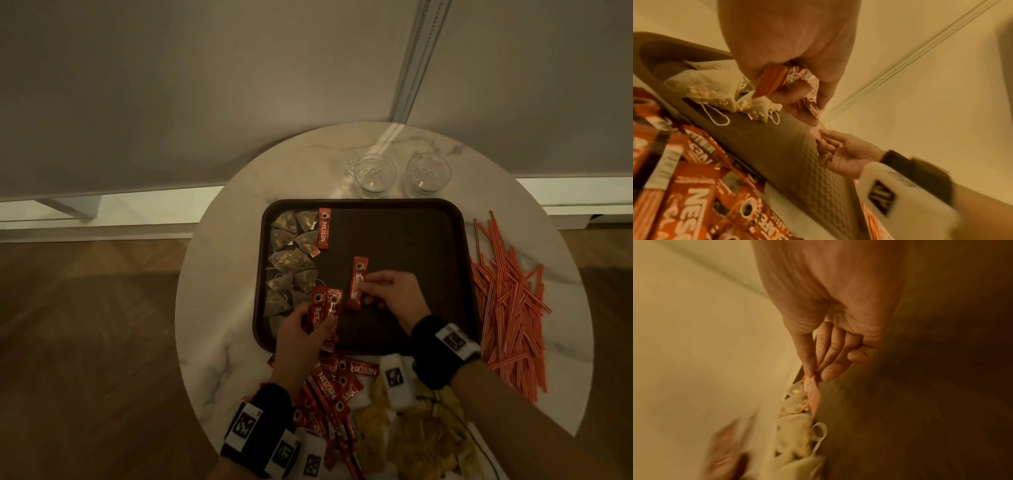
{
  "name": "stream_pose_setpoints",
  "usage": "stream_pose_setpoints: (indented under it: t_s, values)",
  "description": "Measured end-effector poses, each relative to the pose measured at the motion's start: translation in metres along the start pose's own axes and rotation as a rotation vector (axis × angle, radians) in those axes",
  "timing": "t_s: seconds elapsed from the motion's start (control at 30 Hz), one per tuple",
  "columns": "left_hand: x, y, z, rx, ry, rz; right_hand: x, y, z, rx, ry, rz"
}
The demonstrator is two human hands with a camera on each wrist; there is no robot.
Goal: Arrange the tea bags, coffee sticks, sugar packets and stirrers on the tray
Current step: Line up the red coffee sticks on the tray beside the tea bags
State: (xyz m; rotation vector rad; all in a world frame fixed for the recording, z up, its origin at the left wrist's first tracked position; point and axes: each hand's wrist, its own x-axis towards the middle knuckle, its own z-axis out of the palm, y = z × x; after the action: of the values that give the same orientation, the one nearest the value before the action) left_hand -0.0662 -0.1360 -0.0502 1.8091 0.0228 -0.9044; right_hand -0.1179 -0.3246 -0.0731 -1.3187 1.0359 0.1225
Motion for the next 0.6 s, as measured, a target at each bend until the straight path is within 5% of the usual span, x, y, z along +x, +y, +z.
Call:
stream_pose_setpoints:
  t_s: [0.23, 0.6]
  values:
    - [0.000, -0.006, -0.006, 0.113, -0.040, 0.012, 0.076, -0.039, 0.005, -0.378, 0.010, -0.071]
    - [0.001, -0.014, -0.003, 0.244, -0.058, -0.064, 0.122, -0.077, 0.023, -0.482, 0.009, -0.042]
